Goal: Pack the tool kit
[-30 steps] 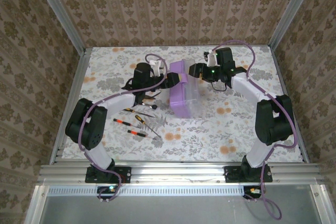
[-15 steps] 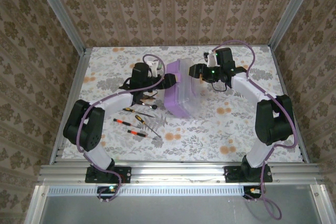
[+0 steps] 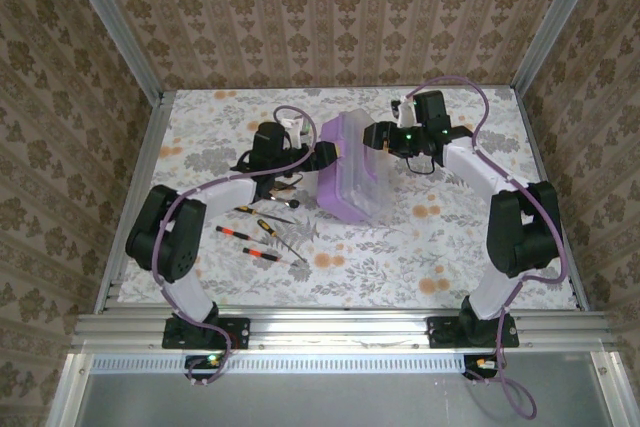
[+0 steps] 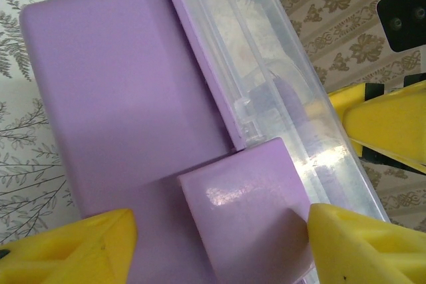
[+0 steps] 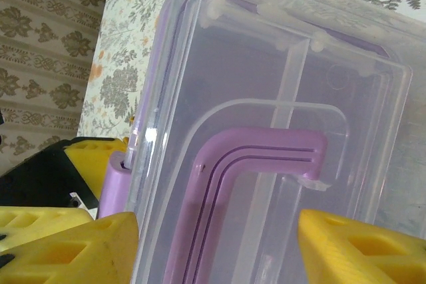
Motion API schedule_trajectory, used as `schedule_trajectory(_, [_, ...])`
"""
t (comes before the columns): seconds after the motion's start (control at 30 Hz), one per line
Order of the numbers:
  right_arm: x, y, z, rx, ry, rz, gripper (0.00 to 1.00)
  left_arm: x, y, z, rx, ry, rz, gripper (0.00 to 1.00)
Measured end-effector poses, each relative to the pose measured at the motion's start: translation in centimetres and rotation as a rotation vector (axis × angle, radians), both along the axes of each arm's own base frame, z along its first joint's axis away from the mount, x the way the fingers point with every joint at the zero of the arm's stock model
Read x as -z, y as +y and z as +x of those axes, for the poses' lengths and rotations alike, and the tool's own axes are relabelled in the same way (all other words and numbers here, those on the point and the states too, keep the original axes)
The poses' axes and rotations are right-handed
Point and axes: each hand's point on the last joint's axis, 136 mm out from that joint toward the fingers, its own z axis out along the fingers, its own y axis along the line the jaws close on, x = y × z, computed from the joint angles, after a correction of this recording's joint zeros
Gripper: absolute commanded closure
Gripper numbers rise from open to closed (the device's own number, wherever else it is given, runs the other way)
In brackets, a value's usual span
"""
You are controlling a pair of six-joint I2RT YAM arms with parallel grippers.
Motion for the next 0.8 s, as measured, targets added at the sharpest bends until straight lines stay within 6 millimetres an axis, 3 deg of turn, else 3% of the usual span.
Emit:
schedule_trajectory(0.27, [-0.2, -1.1, -0.2, 0.018, -0.003, -0.036, 0.33, 1.1, -0.6, 0.4, 0.007, 0.022, -0.027, 0.31])
schedule_trajectory(0.5, [-0.4, -2.1, -0.3, 0.031, -0.011, -0.060, 0.33, 7.6, -0.3, -1.4, 0.011, 0.190, 0.067, 0.31])
schedule_trajectory(0.6, [-0.2, -2.4, -0.4, 0.037, -0.004, -0.074, 0.33, 8.4, -0.3, -2.0, 0.012, 0.214, 0.073, 0.31])
schedule_trajectory(0.7, [0.3, -2.9, -0.6, 0.042, 0.005, -0.108, 0.28, 8.4, -0.2, -2.0, 0.011, 0.216, 0.073, 0.31])
schedule_trajectory(0.8, [1.2, -3.7, -1.0, 0.051, 0.022, -0.170, 0.15, 8.5, -0.1, -2.1, 0.008, 0.224, 0.082, 0.31])
